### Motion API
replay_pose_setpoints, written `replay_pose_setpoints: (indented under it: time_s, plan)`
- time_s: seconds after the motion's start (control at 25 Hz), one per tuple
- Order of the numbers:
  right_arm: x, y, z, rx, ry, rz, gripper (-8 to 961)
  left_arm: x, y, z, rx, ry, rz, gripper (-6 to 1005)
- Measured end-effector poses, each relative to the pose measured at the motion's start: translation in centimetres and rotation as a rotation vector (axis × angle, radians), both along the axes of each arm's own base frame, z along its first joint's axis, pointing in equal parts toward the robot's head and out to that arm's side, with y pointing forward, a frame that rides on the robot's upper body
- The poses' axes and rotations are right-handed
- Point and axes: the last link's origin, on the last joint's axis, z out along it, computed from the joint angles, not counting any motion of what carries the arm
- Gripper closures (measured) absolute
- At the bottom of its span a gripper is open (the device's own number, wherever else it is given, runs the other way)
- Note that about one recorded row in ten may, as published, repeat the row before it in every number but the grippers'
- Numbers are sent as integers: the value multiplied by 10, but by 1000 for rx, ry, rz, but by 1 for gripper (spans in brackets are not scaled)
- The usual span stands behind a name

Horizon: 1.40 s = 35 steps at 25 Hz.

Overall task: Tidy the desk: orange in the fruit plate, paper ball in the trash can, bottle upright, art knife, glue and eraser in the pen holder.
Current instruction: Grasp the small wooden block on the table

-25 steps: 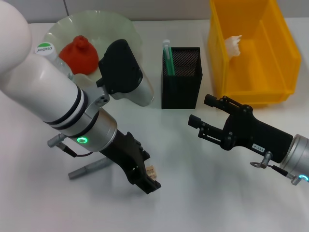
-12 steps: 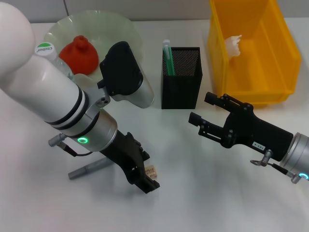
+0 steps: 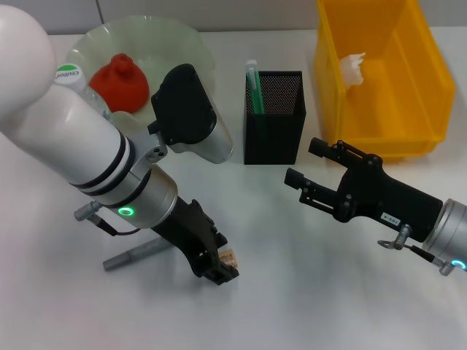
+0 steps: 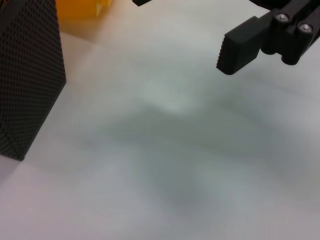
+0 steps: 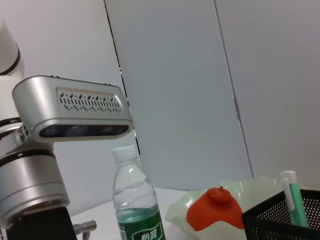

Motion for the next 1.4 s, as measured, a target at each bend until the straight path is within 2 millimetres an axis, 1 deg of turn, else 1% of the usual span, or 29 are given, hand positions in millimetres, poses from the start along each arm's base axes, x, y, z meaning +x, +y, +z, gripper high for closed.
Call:
replay_pose_setpoints:
  time_s: [0.32,0.56,0.72,1.4]
  plan:
    - [-1,1,0,0,0,3,202,-2,0,-1,-4,4,-8,438]
    - [-1,1,0,1,1,3,202,-2,1,-1,0,4,-8,528]
    - [-2,2,0,1,1,5,202,-3,2,-2,-1,6,-5,520]
    - [-2,2,0,2,1,5,201,-4,2,-3,1,10,-6,580]
